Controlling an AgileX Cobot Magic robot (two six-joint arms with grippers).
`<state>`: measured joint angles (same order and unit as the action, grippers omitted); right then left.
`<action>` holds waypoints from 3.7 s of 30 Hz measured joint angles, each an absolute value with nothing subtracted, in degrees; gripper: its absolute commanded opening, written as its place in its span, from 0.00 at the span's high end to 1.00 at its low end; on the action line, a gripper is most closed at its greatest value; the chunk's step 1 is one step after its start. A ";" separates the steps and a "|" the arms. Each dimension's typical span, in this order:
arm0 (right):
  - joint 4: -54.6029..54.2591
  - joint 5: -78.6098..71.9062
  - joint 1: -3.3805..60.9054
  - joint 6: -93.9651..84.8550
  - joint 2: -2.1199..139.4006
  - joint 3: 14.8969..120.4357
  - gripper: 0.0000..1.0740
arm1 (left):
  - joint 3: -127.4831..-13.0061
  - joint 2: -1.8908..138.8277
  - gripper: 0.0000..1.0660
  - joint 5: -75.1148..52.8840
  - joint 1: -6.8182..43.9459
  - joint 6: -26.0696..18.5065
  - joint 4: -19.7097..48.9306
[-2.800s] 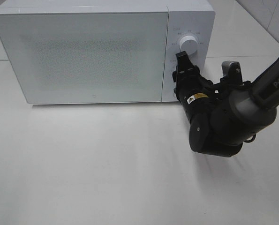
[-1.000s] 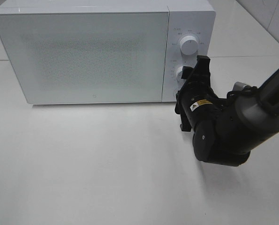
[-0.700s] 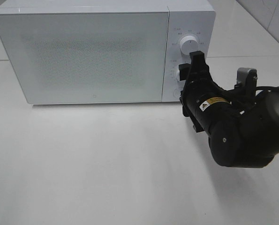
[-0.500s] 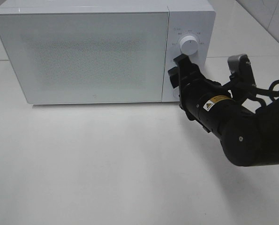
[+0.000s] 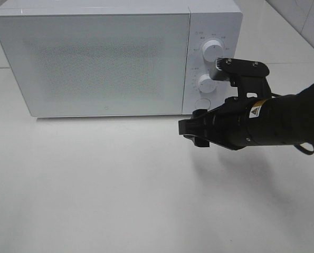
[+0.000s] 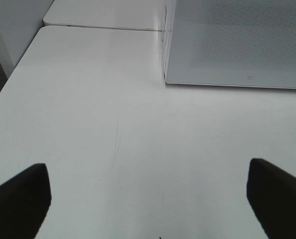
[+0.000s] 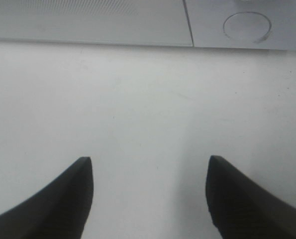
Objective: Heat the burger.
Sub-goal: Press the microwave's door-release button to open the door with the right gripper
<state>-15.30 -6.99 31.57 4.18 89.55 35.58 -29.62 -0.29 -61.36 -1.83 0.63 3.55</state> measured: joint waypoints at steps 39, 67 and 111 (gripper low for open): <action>-1.38 54.14 30.71 3.21 35.58 42.91 0.40 | -29.62 -0.29 0.05 -61.36 -1.83 0.63 3.55; 2.18 58.27 8.08 1.72 1.89 34.43 0.29 | -29.62 -0.29 0.05 -61.36 -1.83 0.63 3.55; 1.60 34.61 7.56 1.83 18.05 31.34 0.29 | -29.62 -0.29 0.05 -61.36 -1.83 0.63 3.55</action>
<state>1.60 34.61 7.56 1.83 18.05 31.34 -29.62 -0.29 -61.36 -1.83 0.63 3.55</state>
